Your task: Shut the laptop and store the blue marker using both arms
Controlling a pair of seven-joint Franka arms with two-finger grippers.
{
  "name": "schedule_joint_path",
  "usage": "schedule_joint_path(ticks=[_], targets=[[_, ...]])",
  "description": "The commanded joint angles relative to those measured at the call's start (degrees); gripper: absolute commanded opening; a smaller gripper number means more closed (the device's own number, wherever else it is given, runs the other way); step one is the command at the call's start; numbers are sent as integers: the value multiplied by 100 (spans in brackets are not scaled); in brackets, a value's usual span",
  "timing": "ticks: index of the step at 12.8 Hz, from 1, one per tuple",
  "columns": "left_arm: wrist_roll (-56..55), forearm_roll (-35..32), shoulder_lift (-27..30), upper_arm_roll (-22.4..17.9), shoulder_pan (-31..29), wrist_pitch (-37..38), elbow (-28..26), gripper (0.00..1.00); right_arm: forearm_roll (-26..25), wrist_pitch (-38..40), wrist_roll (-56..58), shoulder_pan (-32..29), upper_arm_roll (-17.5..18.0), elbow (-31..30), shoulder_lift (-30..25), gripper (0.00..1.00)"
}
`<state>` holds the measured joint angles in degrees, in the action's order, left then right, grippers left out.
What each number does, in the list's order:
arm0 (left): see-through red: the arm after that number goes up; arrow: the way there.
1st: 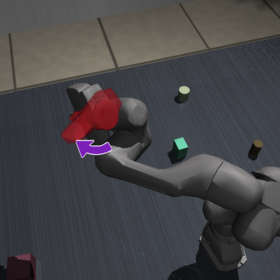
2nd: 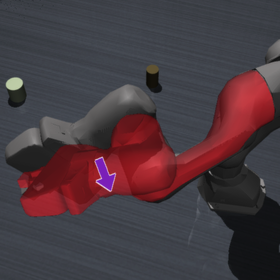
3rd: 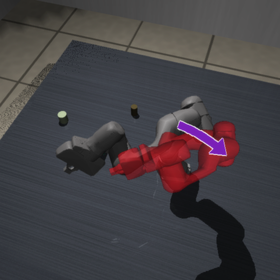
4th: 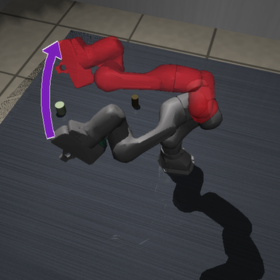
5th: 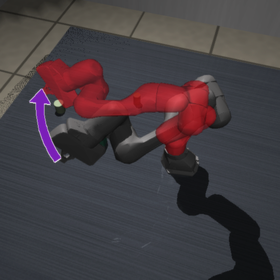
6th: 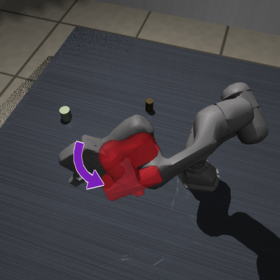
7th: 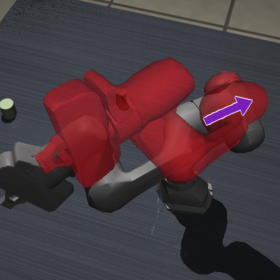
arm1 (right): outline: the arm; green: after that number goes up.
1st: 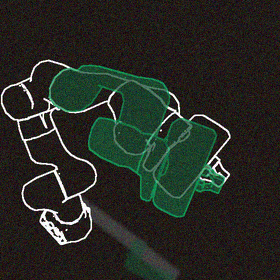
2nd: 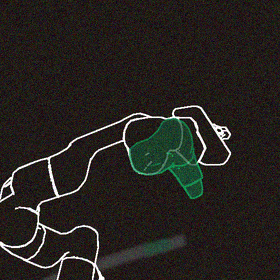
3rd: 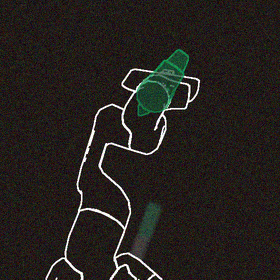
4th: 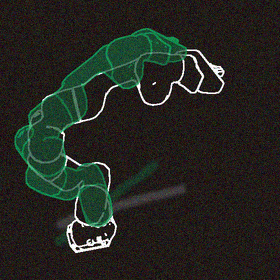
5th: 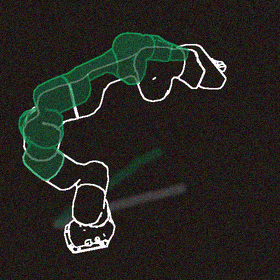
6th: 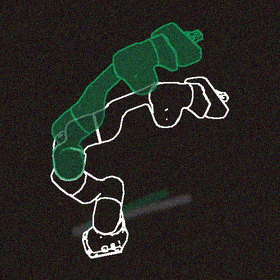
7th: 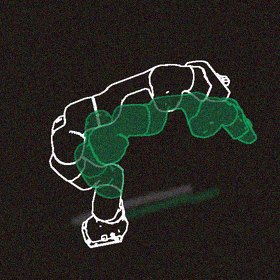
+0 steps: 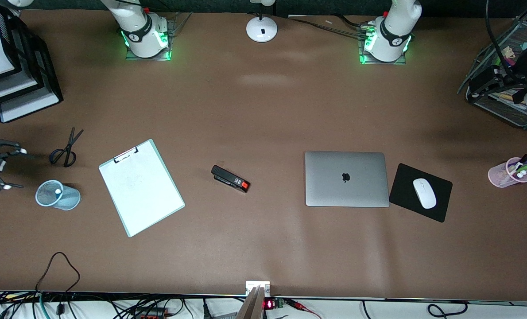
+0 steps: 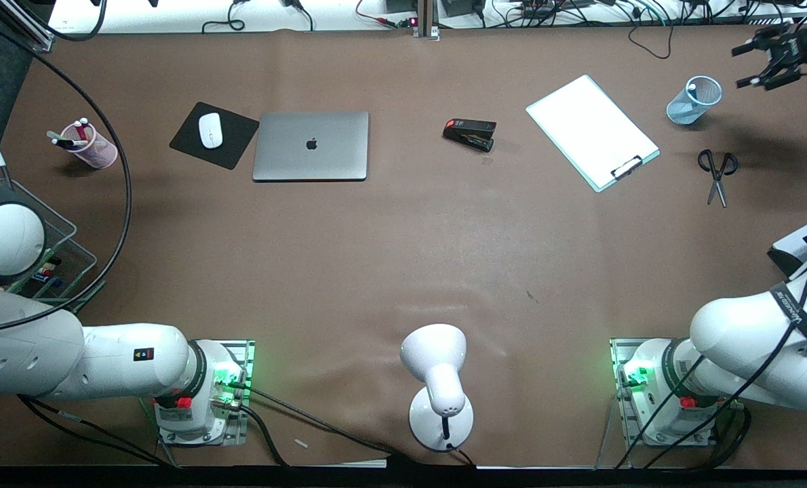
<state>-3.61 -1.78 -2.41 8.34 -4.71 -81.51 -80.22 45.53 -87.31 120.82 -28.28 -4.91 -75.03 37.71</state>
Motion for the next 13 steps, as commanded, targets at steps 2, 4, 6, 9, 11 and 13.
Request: schedule_joint_path(ticks=[2, 4, 6, 9, 11, 13], targets=[[150, 108, 531, -534, 478, -286, -696, 100, -308, 591, -1154, 24, 61, -73, -808, 100], [150, 108, 602, -588, 515, -330, -837, 100, -492, 663, -1744, 207, 78, -3, -1081, 100], [150, 108, 733, -580, 524, -348, -995, 100, -720, 663, -2332, 514, 87, 278, -1170, 100], [150, 126, 812, -527, 445, -366, -1136, 100, -879, 654, -3464, 1059, 61, 411, -1214, 100], [141, 134, 813, -518, 419, -366, -1163, 100, -1124, 575, -4134, 1402, 78, 428, -1344, 100], [141, 134, 821, -213, 131, -357, -1172, 100, -1712, 383, -5587, 1789, 87, 402, -1512, 100]])
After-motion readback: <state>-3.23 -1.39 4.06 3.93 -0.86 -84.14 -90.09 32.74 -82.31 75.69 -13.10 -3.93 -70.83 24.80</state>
